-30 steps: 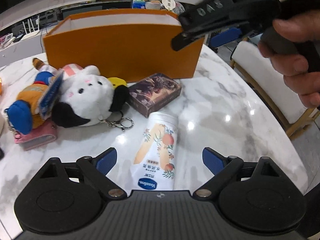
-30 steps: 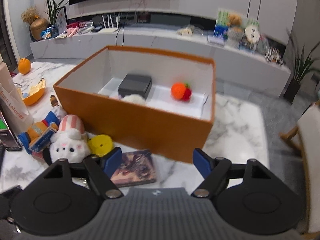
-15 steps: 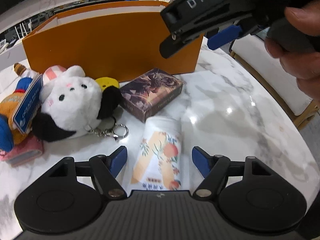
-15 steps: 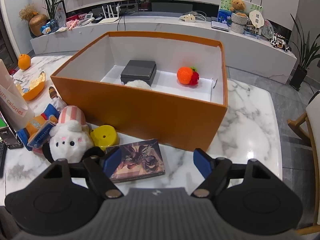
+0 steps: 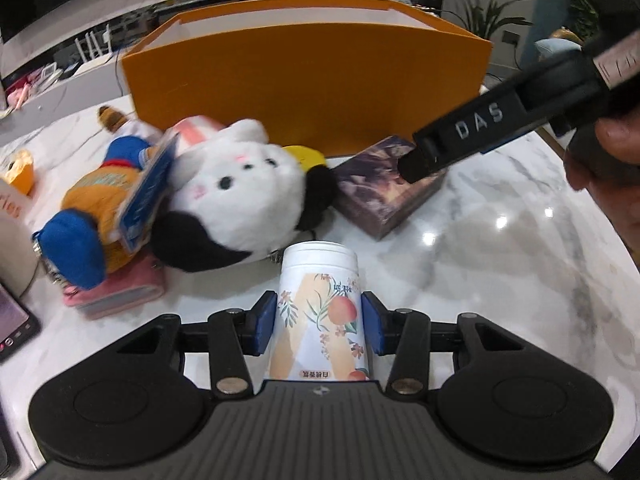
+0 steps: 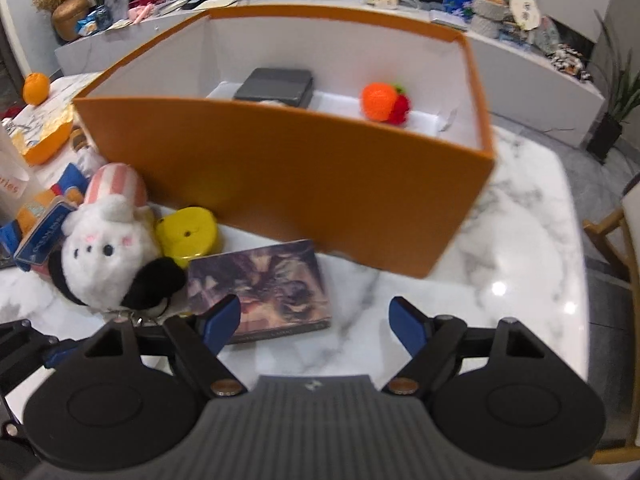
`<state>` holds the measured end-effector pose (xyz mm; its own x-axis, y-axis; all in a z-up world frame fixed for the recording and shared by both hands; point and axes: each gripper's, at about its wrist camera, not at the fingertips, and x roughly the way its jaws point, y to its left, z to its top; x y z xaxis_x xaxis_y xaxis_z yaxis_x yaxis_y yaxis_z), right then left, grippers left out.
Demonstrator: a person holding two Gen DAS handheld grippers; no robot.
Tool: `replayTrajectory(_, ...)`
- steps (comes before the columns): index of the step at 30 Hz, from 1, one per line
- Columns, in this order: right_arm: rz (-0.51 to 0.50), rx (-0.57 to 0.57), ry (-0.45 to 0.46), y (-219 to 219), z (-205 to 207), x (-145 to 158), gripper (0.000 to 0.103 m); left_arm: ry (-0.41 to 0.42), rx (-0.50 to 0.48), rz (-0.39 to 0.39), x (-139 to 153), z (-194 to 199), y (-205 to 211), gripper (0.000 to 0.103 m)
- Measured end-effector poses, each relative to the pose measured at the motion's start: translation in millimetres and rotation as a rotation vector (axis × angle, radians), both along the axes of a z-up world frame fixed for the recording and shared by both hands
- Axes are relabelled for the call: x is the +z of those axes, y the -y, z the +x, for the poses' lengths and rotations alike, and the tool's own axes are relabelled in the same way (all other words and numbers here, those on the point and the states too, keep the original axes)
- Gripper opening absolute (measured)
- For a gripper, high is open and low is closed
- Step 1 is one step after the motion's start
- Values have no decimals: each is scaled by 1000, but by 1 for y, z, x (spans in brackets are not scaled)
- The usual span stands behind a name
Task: Organize objects
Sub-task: 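Close left gripper on the can while right gripper grasps the illustrated card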
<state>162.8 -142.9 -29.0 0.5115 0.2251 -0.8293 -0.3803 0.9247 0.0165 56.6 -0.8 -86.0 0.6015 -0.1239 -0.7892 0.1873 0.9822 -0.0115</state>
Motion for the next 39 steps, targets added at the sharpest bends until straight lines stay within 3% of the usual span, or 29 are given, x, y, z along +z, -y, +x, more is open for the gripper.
replayTrajectory(5, -51, 110, 41, -28, -7, -5, 86, 4, 3, 10, 0, -3, -8, 53)
replayTrajectory(10, -56, 112, 60, -35, 4, -6, 85, 9, -2, 11, -1, -7, -9, 53)
replayTrajectory(13, -22, 62, 45, -29, 16, -5, 85, 10, -4, 10, -1, -6, -10, 53)
replayTrajectory(19, 126, -110, -46, -14, 39, -17, 72, 12, -5, 11, 0, -7, -10, 54)
replayTrajectory(24, 163, -179, -68, -13, 44, -24, 73, 12, -6, 10, 1, -6, -10, 54)
replayTrajectory(27, 108, -158, -68, -19, 43, -25, 72, 11, -9, 9, 2, -4, -13, 54)
replayTrajectory(32, 48, -123, -151, -14, 33, -22, 72, 10, -9, 9, 2, -4, -14, 54)
replayTrajectory(36, -47, 22, -175, -14, 16, -23, 73, 7, -7, 12, 3, -3, -13, 54)
replayTrajectory(39, -111, 107, -136, -14, 2, -24, 73, 5, -7, 14, 3, -1, -13, 55)
